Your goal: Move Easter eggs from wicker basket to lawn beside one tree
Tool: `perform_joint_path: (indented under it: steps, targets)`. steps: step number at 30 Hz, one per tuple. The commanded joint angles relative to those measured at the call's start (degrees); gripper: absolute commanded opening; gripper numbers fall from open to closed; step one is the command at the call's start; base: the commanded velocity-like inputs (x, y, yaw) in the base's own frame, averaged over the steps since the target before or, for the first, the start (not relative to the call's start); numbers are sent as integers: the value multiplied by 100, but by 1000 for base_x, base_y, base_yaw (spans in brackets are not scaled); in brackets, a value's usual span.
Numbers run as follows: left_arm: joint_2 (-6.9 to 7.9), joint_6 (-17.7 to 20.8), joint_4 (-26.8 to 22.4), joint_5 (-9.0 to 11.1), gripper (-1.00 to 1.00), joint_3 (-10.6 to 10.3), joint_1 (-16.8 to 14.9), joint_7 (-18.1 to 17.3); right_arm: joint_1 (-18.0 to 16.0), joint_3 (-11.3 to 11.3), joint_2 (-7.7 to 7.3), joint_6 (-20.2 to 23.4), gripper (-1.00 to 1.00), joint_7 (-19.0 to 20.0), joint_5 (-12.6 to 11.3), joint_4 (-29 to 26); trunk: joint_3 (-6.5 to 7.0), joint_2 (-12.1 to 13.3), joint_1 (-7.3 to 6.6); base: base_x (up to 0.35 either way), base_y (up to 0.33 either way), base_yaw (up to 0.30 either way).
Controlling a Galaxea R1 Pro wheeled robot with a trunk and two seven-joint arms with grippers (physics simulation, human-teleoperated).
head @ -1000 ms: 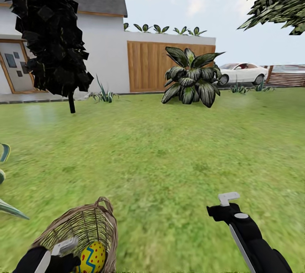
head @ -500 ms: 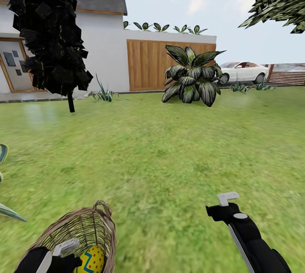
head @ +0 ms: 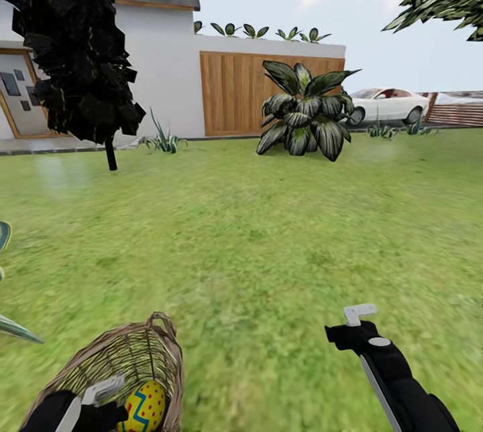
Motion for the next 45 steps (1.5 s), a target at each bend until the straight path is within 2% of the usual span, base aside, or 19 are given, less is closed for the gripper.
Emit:
perform_joint_path:
  steps: [1,19,22,28,35,45]
  targets:
    - [1,28,-8,-9,100,14,-2,-23,-4,15,-5,33,100,-2,29,-5,-29,-4,1,0,0,0]
    - [-20,19,-4,0,100,17,-2,-26,-4,18,4,33,100,-2,13,8,-428,-28,47,0,0,0]
    - [-21,19,-3,0,100,17,-2,-26,-4,18,4,32,100,-2,13,8,-428,-28,47,0,0,0]
    - [-23,19,-3,0,100,17,-2,-26,-4,20,4,29,100,-2,13,11,-561,-36,63,0,0,0]
    - [-30,19,-4,-1,100,17,-2,-26,-2,26,5,24,100,-4,23,18,-561,-36,63,1,0,0]
    - [-38,19,-3,-3,100,17,-2,-12,-5,27,12,24,100,-2,48,43,-561,-36,63,156,0,0]
